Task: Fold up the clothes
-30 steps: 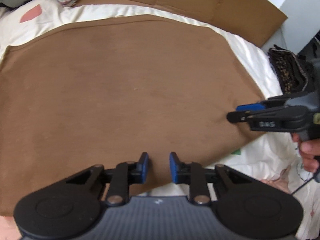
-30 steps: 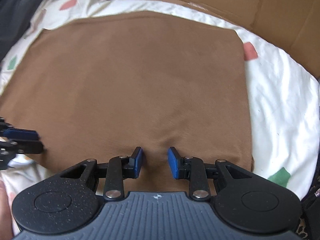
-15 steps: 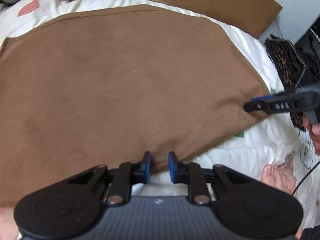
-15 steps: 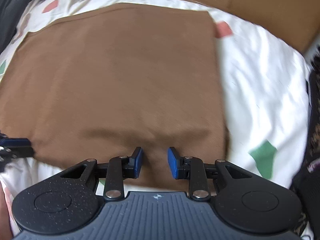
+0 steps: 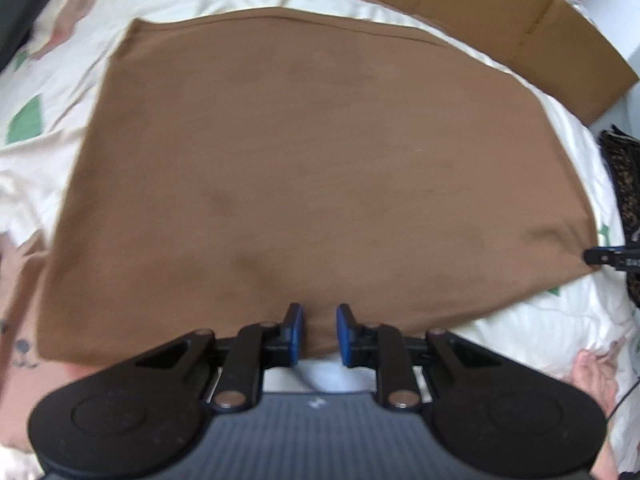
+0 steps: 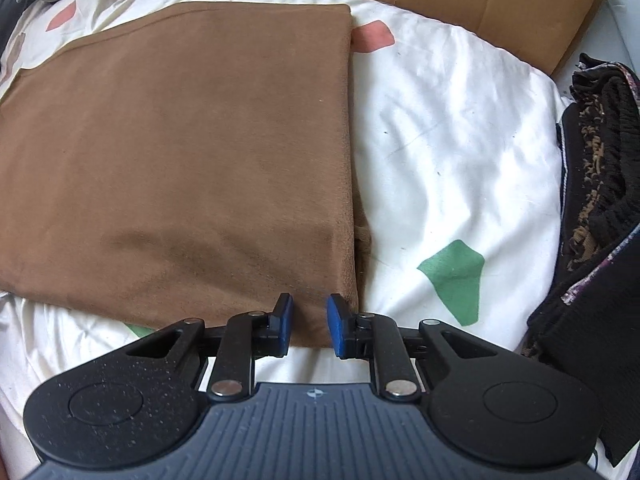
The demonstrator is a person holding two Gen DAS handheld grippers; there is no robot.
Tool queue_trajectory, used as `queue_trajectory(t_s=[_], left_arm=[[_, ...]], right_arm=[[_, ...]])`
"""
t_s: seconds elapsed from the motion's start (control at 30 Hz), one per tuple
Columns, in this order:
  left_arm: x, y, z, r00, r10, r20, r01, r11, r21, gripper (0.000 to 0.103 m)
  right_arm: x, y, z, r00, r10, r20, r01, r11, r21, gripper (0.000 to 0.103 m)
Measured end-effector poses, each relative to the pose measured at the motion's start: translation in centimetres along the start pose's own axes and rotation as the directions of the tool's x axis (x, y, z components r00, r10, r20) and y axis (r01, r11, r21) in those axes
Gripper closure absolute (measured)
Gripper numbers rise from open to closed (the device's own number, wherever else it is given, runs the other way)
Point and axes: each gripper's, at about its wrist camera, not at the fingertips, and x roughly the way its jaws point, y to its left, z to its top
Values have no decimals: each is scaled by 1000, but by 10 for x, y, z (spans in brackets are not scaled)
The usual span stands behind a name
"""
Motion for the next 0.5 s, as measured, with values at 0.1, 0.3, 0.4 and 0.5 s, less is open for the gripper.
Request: queue_trajectory(t_s=[0.1,0.3,0.4,0.5], left_arm=[[-3,15,-2,1000,27,2,-27,999,-35,85],[-13,36,-9,995,103,17,-102,993,-59,86],[-19,50,-14,986,163,29,-160,982,-99,86],[-25,62,-20,978,208,33,-202,971,-128,86]], right_arm=[[-1,-3,-1,1000,-1,-3,1,1000,3,81],[-2,-4,-2,1000,-3,-5,3,1000,6,82],[-3,-4,-2,1000,-1,-4,1,1000,9,82],[-5,-5,-4,1000,0,-1,0,1000,12,82]])
